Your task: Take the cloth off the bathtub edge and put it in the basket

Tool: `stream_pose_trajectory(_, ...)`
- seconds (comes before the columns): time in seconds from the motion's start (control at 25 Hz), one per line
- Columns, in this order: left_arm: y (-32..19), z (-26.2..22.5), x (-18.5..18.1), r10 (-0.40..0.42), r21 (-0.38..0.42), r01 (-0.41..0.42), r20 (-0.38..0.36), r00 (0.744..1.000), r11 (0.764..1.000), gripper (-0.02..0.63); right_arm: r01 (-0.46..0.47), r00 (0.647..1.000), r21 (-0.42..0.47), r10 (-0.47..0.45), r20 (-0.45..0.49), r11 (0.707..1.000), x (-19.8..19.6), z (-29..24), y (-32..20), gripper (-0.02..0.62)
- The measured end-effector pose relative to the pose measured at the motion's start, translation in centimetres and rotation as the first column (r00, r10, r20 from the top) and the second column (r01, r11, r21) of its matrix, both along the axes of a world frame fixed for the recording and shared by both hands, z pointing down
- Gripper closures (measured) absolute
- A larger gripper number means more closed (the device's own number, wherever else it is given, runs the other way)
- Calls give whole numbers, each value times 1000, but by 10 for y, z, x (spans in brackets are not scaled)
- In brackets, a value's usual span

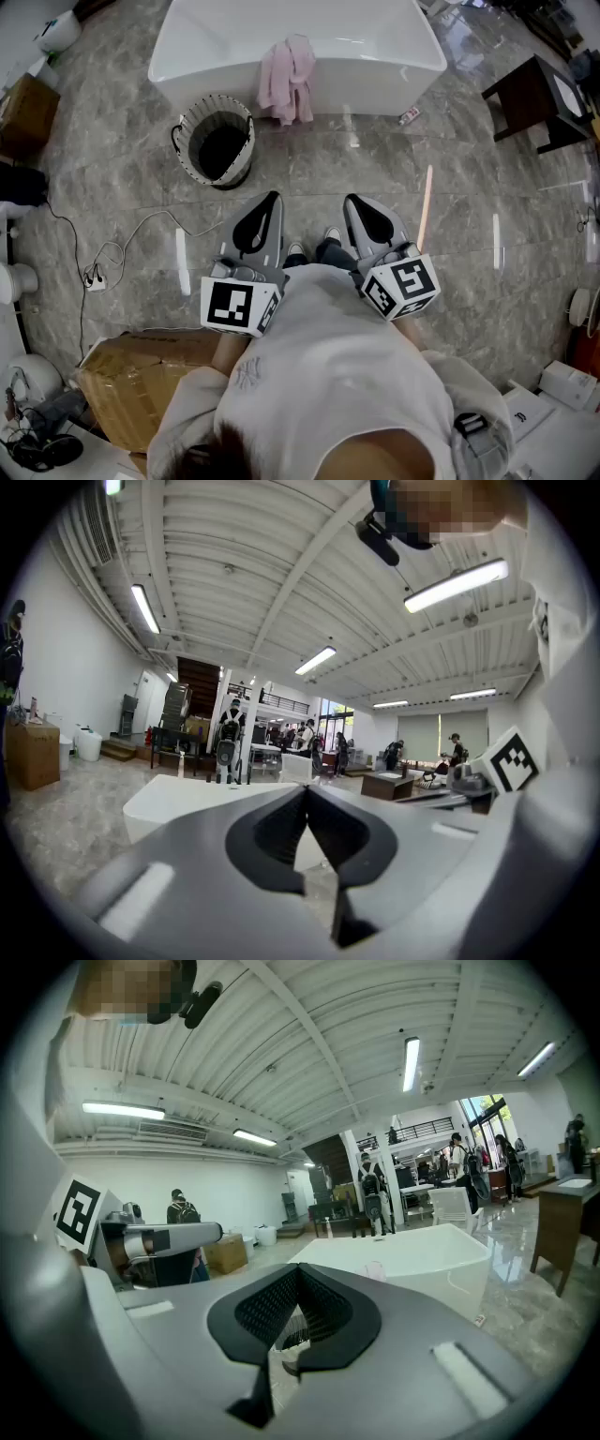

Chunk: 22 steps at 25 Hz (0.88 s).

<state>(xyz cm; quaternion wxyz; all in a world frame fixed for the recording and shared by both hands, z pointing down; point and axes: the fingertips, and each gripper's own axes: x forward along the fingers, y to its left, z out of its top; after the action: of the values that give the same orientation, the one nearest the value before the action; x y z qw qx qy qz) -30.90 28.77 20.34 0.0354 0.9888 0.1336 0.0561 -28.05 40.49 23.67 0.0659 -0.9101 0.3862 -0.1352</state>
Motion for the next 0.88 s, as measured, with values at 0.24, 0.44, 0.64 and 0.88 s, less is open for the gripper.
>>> stream_pose_trajectory(0.24, -5, -2, -2, -4, -3, 4, -9, 1000, 1000, 558, 2, 1000, -1, -2, 0, 1000, -2, -1, -5, 595)
stream_pose_trajectory(0.44, -10, -5, -3, -9, -8, 9, -18, 1000, 1000, 558, 9, 1000, -1, -9, -11, 1000, -4, -5, -10, 595)
stream_pose_trajectory(0.64, -15, -7, -3, -12, -12, 12, -28, 1000, 1000, 558, 21, 1000, -12, -21, -20, 1000, -3, -8, -18, 595)
stream_pose_trajectory(0.88, -24, -5, -2, -16, -22, 16, -20, 1000, 1000, 558, 5, 1000, 16, -5, -29, 1000, -2, -12, -23, 595)
